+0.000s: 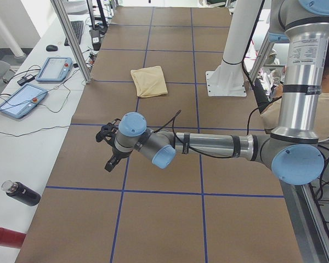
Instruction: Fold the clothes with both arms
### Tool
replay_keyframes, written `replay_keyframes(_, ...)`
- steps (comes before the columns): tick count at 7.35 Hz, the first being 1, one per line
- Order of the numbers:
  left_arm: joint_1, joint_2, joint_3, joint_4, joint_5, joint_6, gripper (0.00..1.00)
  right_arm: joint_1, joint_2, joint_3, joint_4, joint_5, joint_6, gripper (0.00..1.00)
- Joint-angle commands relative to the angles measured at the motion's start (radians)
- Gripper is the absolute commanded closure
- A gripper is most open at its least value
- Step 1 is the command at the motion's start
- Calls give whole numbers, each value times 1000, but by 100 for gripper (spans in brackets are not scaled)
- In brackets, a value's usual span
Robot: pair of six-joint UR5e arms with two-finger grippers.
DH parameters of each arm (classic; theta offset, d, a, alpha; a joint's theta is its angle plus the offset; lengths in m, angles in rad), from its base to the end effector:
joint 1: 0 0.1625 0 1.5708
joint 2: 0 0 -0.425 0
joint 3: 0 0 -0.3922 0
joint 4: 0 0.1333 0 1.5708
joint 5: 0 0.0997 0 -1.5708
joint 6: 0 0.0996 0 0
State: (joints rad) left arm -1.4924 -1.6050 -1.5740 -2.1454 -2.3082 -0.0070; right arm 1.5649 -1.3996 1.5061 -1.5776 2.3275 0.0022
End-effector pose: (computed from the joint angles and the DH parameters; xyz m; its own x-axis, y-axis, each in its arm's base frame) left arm -0.0246 -0.5340 0.5756 0.7081 0.4373 -0.5543 -0.0592 0.8191 0.5706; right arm 0.0616 -0.5692 0.6017 0.7267 -0.0704 0.6833 0.0043 0.9952 0.0980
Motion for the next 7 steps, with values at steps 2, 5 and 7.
replay_keyframes(2,-34,14,-203,256,-28,9,1,1,-48,40,2,4,9,0)
replay_keyframes(5,-28,30,-250,292,-43,12,0,44,-102,115,-22,56,9,0)
replay_keyframes(7,-25,53,-274,297,-74,1,0,40,-215,256,-15,47,7,0)
